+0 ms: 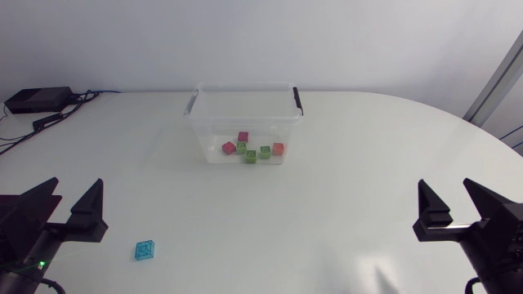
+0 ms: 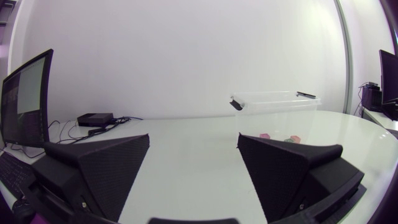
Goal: Place the duplo bricks in the container
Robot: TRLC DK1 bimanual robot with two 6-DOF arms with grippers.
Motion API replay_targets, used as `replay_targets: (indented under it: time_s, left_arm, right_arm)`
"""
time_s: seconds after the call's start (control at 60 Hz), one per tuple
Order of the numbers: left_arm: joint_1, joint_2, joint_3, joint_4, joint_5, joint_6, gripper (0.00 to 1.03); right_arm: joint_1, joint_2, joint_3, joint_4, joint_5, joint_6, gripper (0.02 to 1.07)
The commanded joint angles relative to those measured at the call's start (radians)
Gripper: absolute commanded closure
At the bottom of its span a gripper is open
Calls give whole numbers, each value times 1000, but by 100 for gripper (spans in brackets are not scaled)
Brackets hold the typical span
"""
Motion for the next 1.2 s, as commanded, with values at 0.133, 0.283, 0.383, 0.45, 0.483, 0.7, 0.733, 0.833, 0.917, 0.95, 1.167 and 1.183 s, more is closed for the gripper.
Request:
replay_targets:
  time_s: [0.133, 0.283, 0.383, 0.45, 0.483, 0.7, 0.733, 0.833, 0.917, 0.95, 1.167, 1.183]
  left_arm:
    - [-5, -13, -12, -6, 4, 11, 4]
    - [-9, -13, -12, -4, 4, 13, 4]
    - [-48, -12, -14, -1, 4, 14, 4]
    - [-57, -13, -14, -1, 4, 17, 4]
    - [-55, -12, -14, -1, 4, 20, 4]
    - [5, -10, 29, -23, -8, 59, 5]
    - [8, -4, 57, -41, -8, 59, 5]
    - [0, 57, 172, -152, -8, 80, 5]
    - [-12, 163, 275, -225, -4, 114, 5]
    - [-15, 211, 318, -250, -4, 137, 5]
    - [3, 537, 539, -385, -11, 294, 4]
    - [-3, 551, 545, -388, -14, 309, 4]
  right_arm:
    - [-4, -8, -21, 8, -4, -20, 7]
    - [-4, -8, -21, 8, -4, -20, 7]
    - [-4, -8, -21, 8, -4, -20, 7]
    - [-4, -8, -21, 8, -4, -20, 7]
    - [-4, -8, -21, 8, -4, -20, 7]
    - [-4, -8, -21, 8, -4, -20, 7]
    - [-4, -8, -21, 8, -3, -20, 7]
    - [-4, -8, -21, 8, -4, -20, 7]
    - [-4, -8, -21, 8, -4, -20, 7]
    - [-4, -8, -21, 8, -4, -20, 7]
    - [-4, -8, -21, 8, -4, -20, 7]
    - [-4, -8, -21, 8, -4, -20, 7]
